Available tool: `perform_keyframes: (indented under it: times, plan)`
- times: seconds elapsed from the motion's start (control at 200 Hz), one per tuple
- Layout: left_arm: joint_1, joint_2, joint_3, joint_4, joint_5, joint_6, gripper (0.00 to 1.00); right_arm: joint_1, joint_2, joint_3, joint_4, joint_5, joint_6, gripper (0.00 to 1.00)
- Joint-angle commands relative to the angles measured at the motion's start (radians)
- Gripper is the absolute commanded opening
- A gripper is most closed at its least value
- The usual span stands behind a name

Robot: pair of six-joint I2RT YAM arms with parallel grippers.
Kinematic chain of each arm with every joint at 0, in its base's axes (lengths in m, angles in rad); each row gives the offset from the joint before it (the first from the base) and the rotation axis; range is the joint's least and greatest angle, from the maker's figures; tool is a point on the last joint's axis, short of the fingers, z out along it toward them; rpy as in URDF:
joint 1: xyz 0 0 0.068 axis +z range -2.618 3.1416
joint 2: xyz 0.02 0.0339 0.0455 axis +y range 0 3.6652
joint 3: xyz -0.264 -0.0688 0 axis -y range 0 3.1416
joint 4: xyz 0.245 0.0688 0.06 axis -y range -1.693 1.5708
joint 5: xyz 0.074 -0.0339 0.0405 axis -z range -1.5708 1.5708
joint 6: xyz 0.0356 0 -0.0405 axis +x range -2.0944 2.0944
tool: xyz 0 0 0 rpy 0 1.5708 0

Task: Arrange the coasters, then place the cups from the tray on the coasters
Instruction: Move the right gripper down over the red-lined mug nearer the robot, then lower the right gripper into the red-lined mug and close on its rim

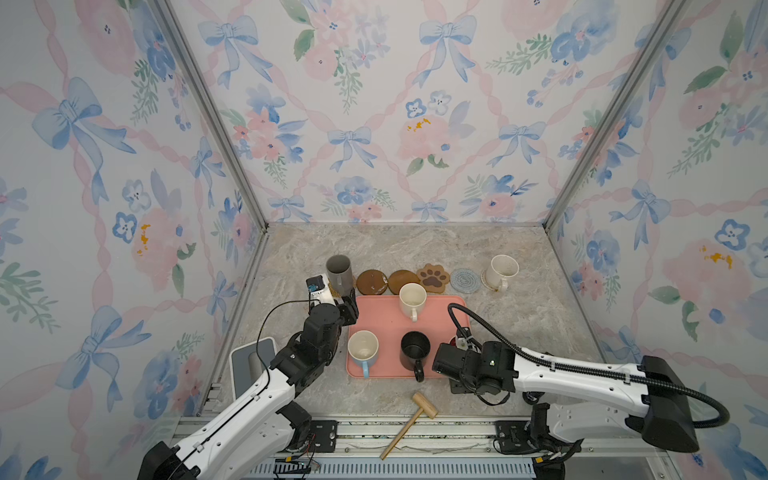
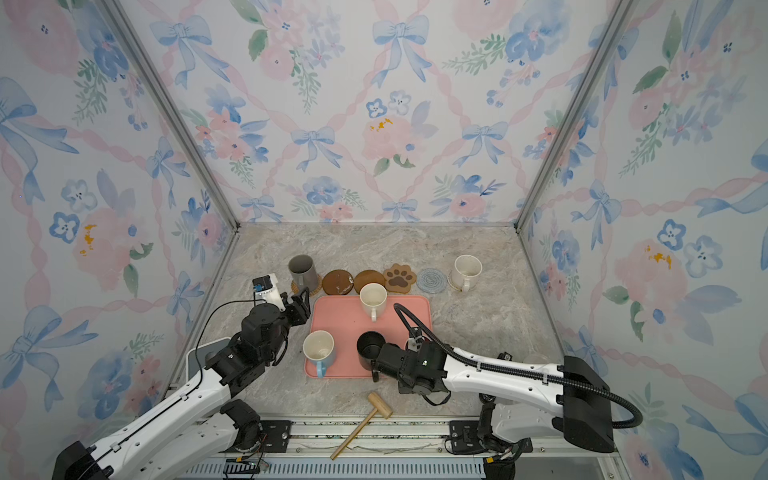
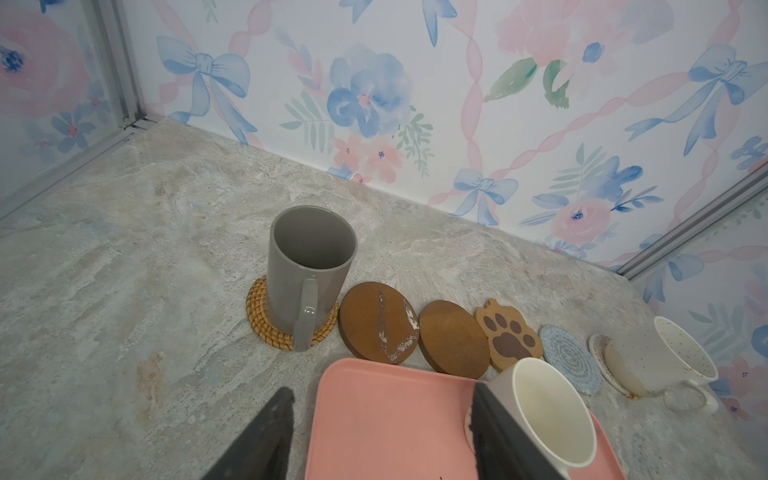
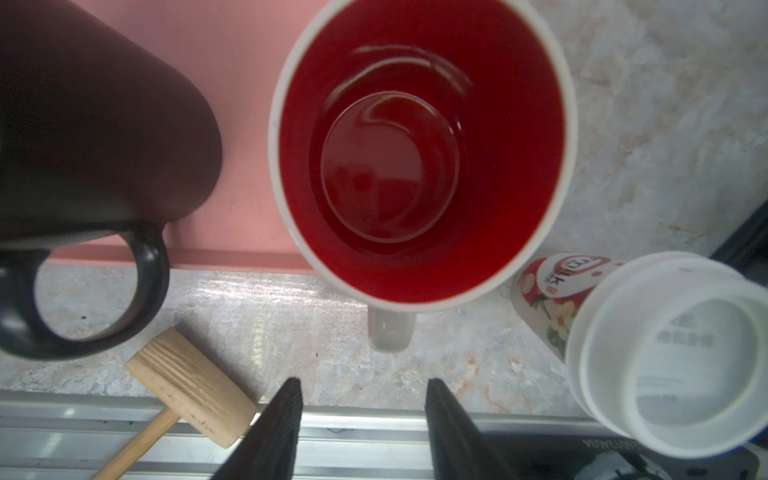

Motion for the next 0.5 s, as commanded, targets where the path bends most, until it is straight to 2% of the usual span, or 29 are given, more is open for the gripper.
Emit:
perform_keyframes:
  times: [0.0, 0.495]
  plan:
    - [-0.004, 0.001, -0.007, 0.021, 0.001, 0.022, 0.64, -0.024, 0.008, -0.015, 0.025, -0.005, -0.021, 0.51]
    - [-0.005, -0.007, -0.006, 0.016, -0.001, 0.027, 0.64, -0.087, 0.020, -0.059, 0.109, -0.018, -0.052, 0.52]
